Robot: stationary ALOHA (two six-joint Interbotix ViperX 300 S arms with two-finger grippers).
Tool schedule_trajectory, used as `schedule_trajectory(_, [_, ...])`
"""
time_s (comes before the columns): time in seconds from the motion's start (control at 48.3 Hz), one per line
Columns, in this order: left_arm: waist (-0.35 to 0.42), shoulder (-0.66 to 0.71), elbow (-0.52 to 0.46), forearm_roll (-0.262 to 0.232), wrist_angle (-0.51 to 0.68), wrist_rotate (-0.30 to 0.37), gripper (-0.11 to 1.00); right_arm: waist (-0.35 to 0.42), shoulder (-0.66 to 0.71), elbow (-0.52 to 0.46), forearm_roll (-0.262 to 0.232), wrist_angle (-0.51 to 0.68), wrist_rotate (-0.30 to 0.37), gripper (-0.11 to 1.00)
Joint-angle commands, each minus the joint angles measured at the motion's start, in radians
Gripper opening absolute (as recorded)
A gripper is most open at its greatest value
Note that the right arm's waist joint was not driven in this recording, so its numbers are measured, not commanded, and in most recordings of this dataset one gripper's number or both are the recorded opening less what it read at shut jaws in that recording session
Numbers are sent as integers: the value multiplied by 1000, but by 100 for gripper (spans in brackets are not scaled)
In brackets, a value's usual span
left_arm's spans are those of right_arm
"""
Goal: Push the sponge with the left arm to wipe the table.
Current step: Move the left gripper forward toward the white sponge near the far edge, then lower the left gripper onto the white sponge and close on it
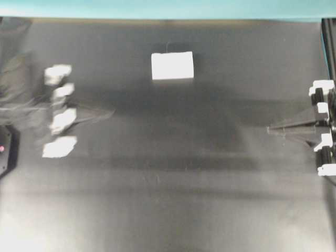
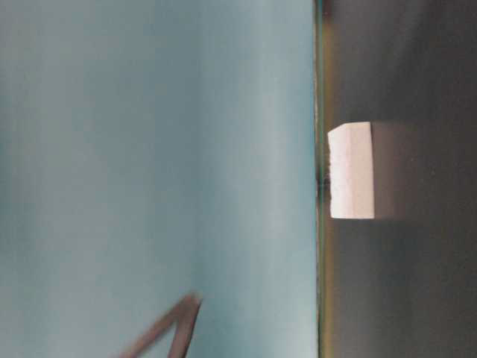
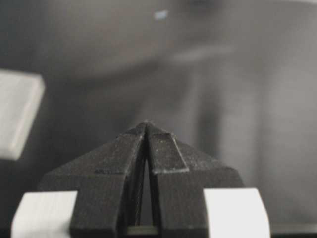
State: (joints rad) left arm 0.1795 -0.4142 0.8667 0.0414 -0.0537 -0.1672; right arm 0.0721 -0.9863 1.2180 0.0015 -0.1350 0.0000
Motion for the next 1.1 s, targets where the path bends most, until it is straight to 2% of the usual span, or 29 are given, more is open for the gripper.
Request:
schedule_trajectory(0.0, [52,158,-166,3,51,-83,-1,0,-2,-5,3,-2,9,-1])
schedule_trajectory(0.124, [98,325,-339,5,144,-129,-1,0,-9,0,3,-2,9,-1])
schedule_trajectory(0.332, [153,549,-603,6,301,-75,-1,0,-18,3,3,-3,9,-1])
schedule_trajectory(0.456, [190,630,-723,5,385,-49,0,0,-26,8,3,-3,9,-1])
schedule_trajectory(0.601, [218,683,-787,6,456,-26,2,0,-35,14,3,-3,9,-1])
schedule_trajectory(0.663, [218,686,-787,8,456,-15,9,2,-40,15,3,-3,9,-1])
schedule_trajectory(0.746, [218,675,-778,6,468,-20,24,0,-46,18,3,-3,11,-1])
schedule_trajectory(0.87, [216,649,-735,8,534,17,58,0,-57,23,3,-2,11,-1])
schedule_trajectory(0.953, [229,632,-703,9,561,95,78,0,-63,23,3,-2,12,-1])
schedule_trajectory(0.995, [245,629,-692,9,581,153,81,0,-66,23,3,-5,11,-1])
schedule_trajectory(1.077, [268,629,-692,9,606,244,78,0,-67,23,3,-9,11,-1])
